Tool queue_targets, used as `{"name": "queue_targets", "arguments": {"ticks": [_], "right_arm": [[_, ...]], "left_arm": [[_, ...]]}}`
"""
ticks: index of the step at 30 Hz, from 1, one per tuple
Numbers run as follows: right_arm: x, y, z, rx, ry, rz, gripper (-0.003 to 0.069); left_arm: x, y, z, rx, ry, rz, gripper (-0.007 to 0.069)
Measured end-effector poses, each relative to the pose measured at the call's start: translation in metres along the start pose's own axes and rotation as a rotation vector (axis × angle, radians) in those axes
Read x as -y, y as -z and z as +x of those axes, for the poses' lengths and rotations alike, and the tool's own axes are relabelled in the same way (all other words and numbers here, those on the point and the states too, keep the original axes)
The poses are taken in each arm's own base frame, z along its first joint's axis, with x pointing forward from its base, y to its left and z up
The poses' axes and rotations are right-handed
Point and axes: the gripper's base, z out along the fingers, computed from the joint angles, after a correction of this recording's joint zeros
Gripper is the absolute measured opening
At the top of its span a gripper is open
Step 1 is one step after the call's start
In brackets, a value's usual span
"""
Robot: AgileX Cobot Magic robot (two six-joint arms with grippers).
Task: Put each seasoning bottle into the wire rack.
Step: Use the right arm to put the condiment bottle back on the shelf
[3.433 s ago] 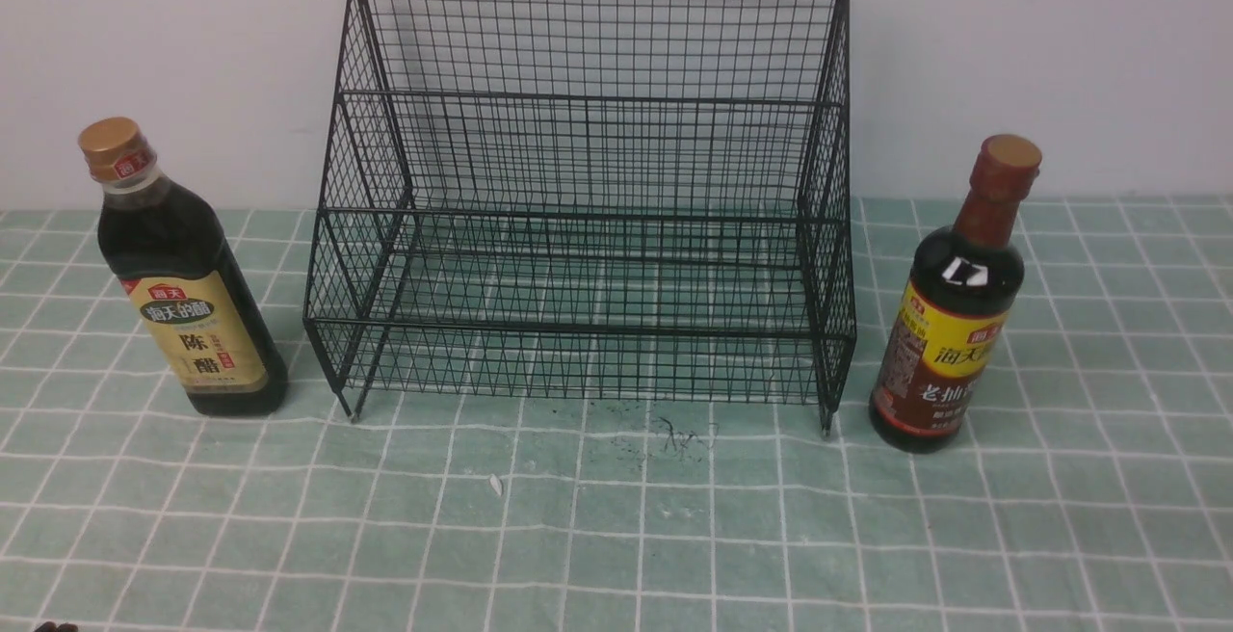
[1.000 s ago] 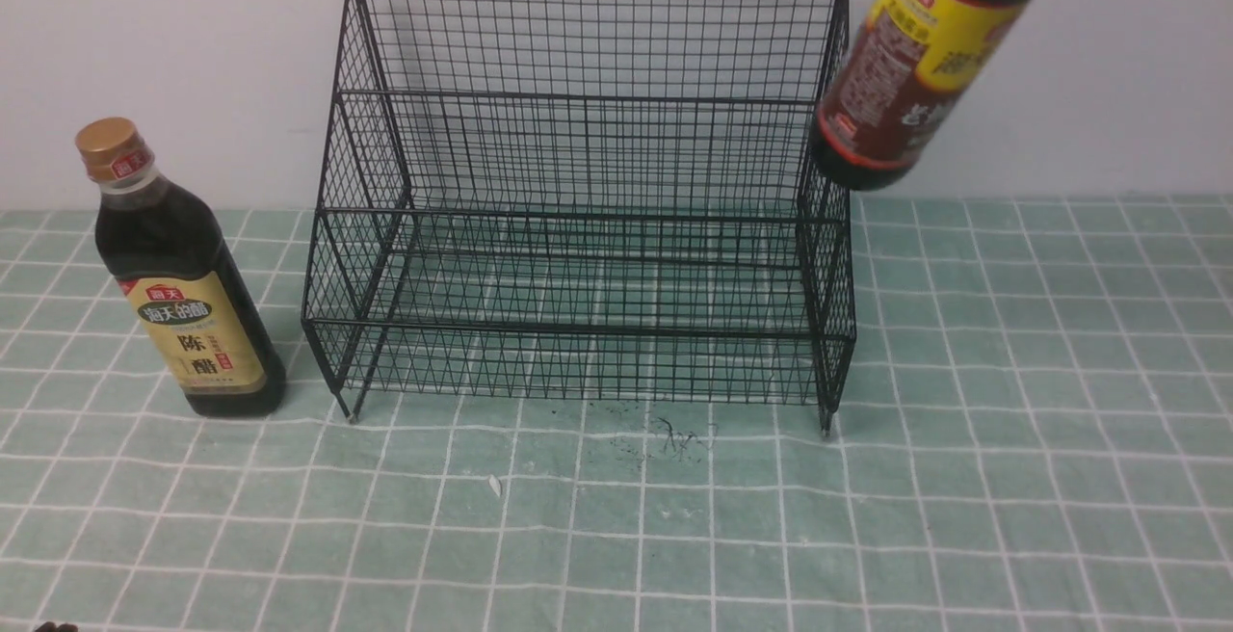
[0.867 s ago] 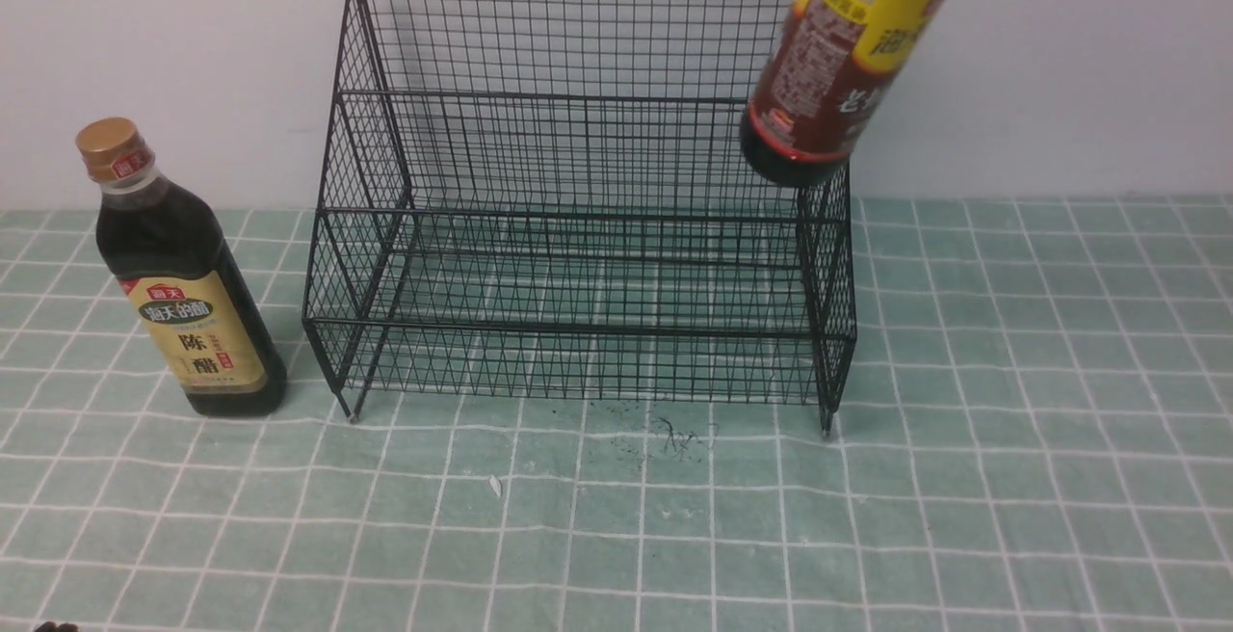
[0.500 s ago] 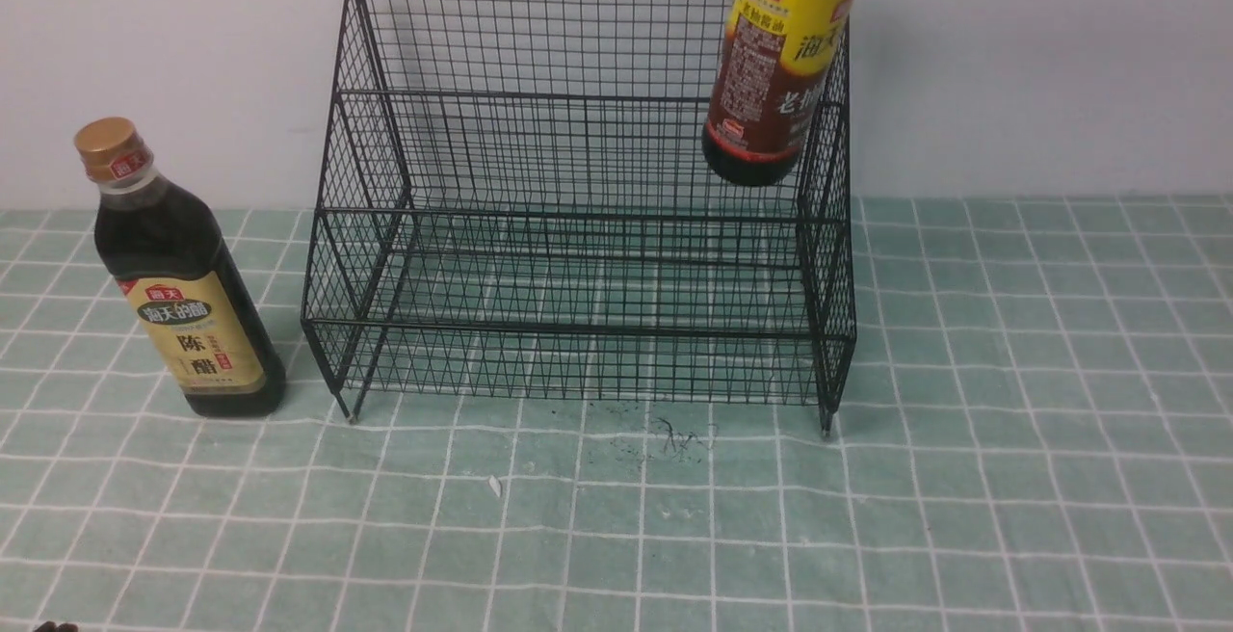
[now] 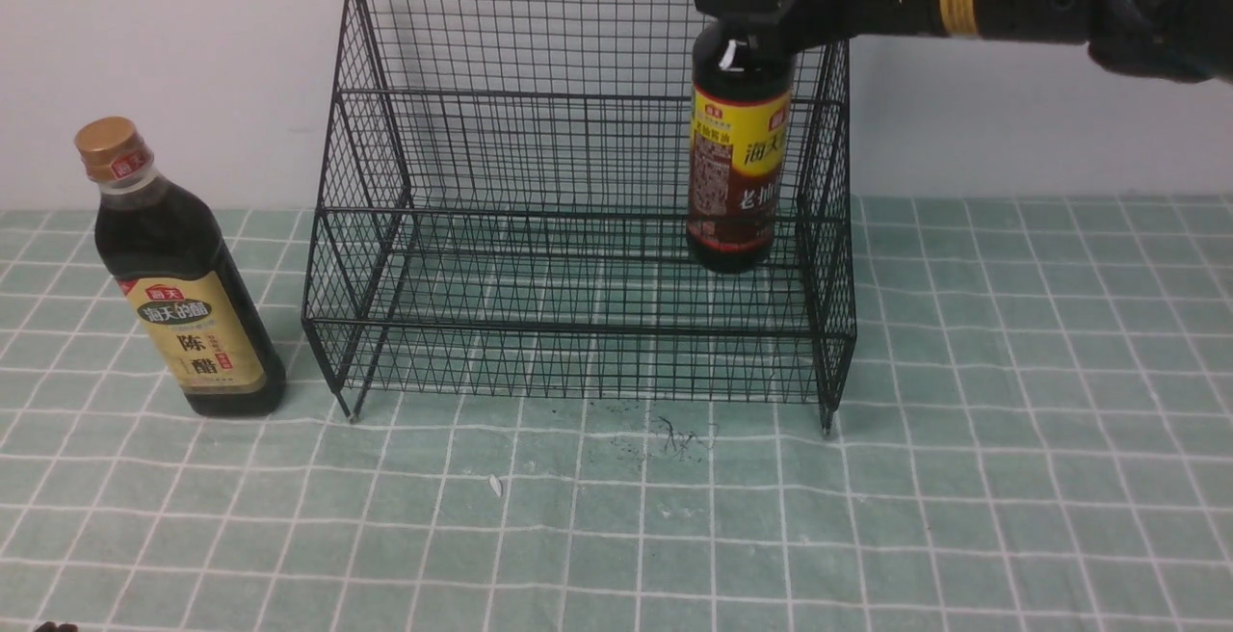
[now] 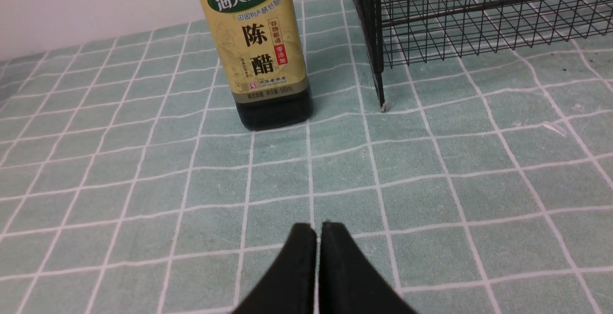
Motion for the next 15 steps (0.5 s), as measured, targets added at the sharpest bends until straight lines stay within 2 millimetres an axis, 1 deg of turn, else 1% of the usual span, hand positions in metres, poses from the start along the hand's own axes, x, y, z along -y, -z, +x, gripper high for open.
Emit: {"name": "queue_targets", "arguments": {"ticks": [9, 12, 15], "right_arm": [[0.005, -0.017, 0.029, -0.079, -0.059, -0.019, 0.0276], [0.006, -0.016, 0.022, -0.055, -0.098, -0.006, 0.0323], [0.007, -0.011, 0.012, -0.030, -0.141, 0.024, 0.0402]], "left_arm": [[0.000, 0.000, 0.000, 0.000, 0.000, 0.000, -0.0006], [0.000, 0.000, 0.000, 0.000, 0.000, 0.000, -0.0006], [0.000, 0.000, 0.000, 0.000, 0.000, 0.000, -0.0006]]}}
